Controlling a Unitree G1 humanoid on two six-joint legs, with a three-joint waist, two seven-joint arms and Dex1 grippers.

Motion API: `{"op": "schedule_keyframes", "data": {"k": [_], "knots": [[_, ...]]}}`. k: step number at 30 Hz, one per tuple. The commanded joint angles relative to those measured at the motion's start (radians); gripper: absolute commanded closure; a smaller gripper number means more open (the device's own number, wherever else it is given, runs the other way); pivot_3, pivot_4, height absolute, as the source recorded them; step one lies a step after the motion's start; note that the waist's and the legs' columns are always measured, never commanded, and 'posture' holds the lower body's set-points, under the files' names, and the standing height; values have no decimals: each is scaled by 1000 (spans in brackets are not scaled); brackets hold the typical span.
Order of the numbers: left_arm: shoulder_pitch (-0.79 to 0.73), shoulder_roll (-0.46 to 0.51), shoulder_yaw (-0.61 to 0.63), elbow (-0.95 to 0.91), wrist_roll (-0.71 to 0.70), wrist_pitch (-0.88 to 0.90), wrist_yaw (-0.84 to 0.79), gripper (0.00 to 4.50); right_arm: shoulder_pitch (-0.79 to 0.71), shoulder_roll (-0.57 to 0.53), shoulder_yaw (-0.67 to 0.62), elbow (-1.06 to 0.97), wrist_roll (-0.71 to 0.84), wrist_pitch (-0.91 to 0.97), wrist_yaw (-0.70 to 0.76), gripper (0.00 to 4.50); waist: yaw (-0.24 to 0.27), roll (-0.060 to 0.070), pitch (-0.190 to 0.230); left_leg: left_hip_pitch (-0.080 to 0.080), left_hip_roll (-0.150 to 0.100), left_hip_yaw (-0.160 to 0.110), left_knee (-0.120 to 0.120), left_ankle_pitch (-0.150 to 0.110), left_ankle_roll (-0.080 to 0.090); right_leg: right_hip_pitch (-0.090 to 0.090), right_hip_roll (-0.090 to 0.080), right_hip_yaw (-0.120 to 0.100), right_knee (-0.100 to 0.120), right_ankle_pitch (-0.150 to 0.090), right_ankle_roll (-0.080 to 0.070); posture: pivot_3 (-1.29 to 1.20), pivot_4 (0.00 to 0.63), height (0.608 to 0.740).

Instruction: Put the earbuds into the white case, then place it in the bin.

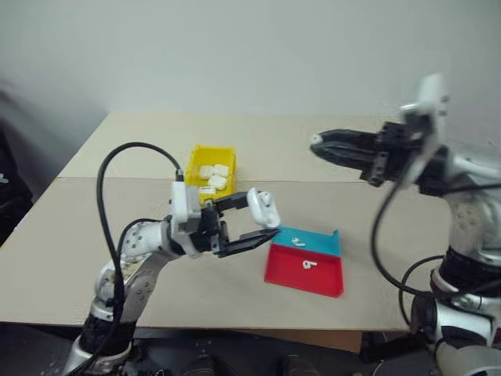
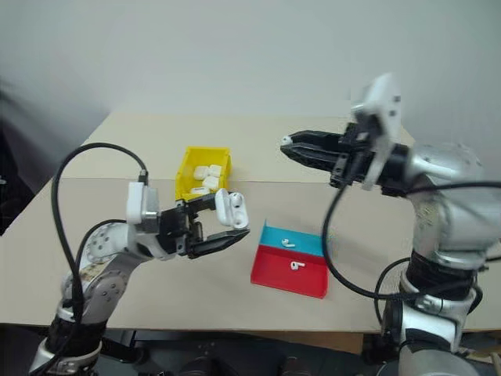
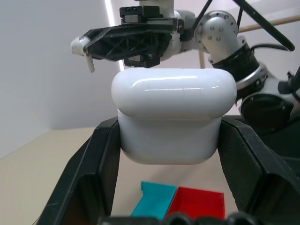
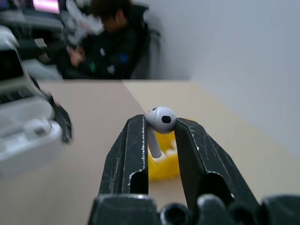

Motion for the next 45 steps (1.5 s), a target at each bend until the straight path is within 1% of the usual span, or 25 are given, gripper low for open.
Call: {"op": "schedule_keyframes", "data": {"k": [1,5,7,10,12,16,23,27,31,36,41,42,43,45], "knots": [[-40,-9,-5,5,-24,14,-18,1707,45,12,-112,-124,248,90,-77,3807,-3,0,0,0,0,0,0,0,0,0,0,0,0,0,0,0,150,740],[-71,-14,-11,14,-28,38,-27,1707,107,20,-135,-162,468,108,-200,3807,-14,0,0,0,0,-1,0,0,0,0,0,0,0,0,0,0,150,740],[-82,-18,-11,18,-29,48,-29,1707,143,21,-121,-176,568,91,-253,3807,-15,0,0,0,0,-1,0,0,0,1,0,0,0,0,0,0,150,740],[-88,-22,-14,24,-23,50,-37,1707,188,22,-66,-198,646,47,-330,3807,-15,0,0,0,0,-2,0,0,0,1,0,0,0,0,0,0,150,740],[-88,-24,-18,31,-17,45,-45,1707,213,22,-6,-209,663,20,-367,3807,-17,0,0,0,0,-2,0,0,0,1,0,0,0,0,0,0,150,740],[-92,-31,-19,33,-16,41,-47,1707,250,-18,77,-211,652,-40,-387,3807,-14,0,0,0,0,-2,0,0,0,1,0,0,0,-1,2,0,150,740],[-86,-29,-14,25,-11,35,-48,1707,297,-102,147,-193,624,-132,-367,3807,-11,0,0,-1,-1,-2,0,0,0,1,0,0,-2,-2,3,0,150,740],[-85,-25,-11,32,-3,26,-53,1707,318,-136,199,-184,583,-172,-366,3807,-13,0,0,0,-1,-2,0,0,0,1,0,0,-2,-3,5,0,150,740],[-79,-27,-13,25,-2,26,-50,1707,341,-155,226,-185,559,-208,-366,3807,-12,0,0,-1,-1,-3,0,0,0,1,0,0,-2,-3,5,0,150,740],[-79,-36,-17,30,3,23,-48,1707,383,-188,245,-201,483,-287,-341,3807,-11,0,0,-1,-1,-2,0,0,0,1,0,0,-2,-3,5,0,150,740],[-81,-45,-16,39,5,18,-47,1707,414,-195,269,-226,383,-403,-310,3807,-11,0,0,-1,-1,-3,0,0,0,1,0,-1,-3,-4,6,0,150,740],[-81,-47,-16,39,4,18,-47,1707,418,-196,272,-226,381,-413,-304,3113,-12,0,0,-1,-1,-3,0,0,0,1,0,-1,-3,-4,7,0,150,740],[-81,-54,-16,45,9,10,-43,1707,424,-196,281,-234,360,-431,-302,2864,-11,0,0,-1,-1,-3,0,0,0,1,0,-1,-3,-4,7,0,150,740],[-77,-55,-16,52,20,2,-43,1707,431,-199,293,-240,335,-450,-305,2218,-11,0,0,-1,-1,-3,0,0,0,1,0,-1,-3,-4,7,0,150,740]]}}
